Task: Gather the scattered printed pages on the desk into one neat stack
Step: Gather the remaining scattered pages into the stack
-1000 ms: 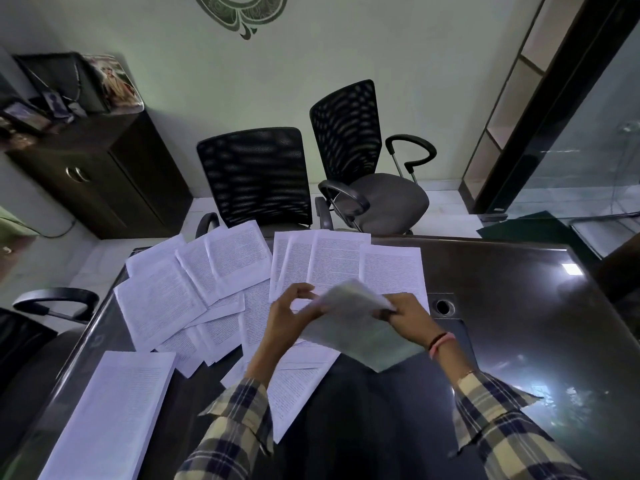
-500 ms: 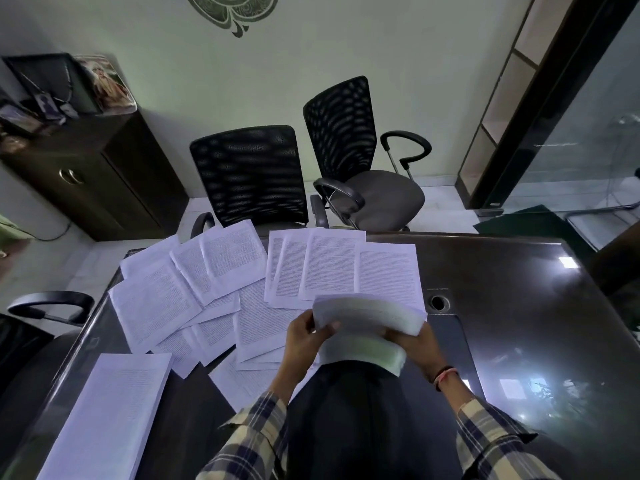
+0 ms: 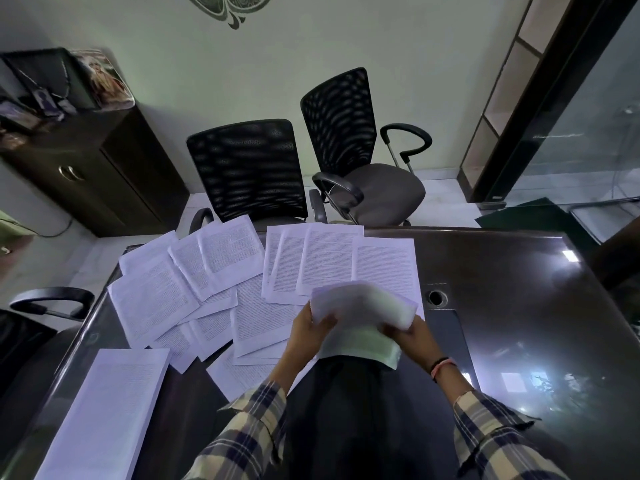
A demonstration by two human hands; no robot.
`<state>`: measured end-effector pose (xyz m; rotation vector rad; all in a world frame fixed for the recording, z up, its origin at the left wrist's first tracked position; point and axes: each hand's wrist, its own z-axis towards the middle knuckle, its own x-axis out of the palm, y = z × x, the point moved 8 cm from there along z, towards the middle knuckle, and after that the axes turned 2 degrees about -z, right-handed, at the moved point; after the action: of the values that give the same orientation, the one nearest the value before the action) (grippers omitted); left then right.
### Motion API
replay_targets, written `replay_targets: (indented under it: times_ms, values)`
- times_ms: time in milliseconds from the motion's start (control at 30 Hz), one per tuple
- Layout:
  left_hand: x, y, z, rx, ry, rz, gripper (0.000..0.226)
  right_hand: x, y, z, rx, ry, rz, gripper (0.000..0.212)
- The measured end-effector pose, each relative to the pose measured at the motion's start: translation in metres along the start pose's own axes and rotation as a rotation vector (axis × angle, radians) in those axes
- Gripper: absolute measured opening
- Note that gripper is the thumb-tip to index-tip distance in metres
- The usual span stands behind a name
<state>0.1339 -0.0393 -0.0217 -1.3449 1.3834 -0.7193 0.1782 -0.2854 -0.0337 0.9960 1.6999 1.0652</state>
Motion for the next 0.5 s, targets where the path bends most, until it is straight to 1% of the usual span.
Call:
replay_targets:
  times_ms: [33,100,200,267,333,400,433,500]
  values:
    - [0.002,0.013,-0.001,-0.014,0.045,0.083,0.035,0.001,-0.012,0.0,0.042,0.012,-0.032,0.016]
    - [0.002,0.026,-0.005,-0.042,0.083,0.15,0.032,0.002,-0.025,0.002,0.091,0.02,-0.062,0.01]
    - [-0.017,0.033,-0.003,-0.098,-0.002,0.07,0.014,0.01,-0.012,0.013,0.083,0.033,-0.081,0.006]
    - [-0.034,0.027,-0.005,-0.088,-0.047,-0.02,0.005,0.023,0.008,0.018,0.048,0.056,0.019,0.012]
    - [-0.055,0.023,-0.009,-0.067,-0.031,-0.108,0.015,0.046,0.029,0.019,0.014,0.08,0.106,0.02]
    - [-0.071,0.026,-0.01,-0.076,0.021,-0.158,0.024,0.067,0.04,0.02,-0.002,0.101,0.172,0.026]
    - [-0.087,0.033,-0.01,-0.095,0.03,-0.174,0.025,0.084,0.044,0.02,-0.002,0.114,0.195,0.028]
    - [-0.121,0.051,-0.009,-0.145,-0.005,-0.173,0.025,0.12,0.048,0.018,0.026,0.137,0.227,0.027]
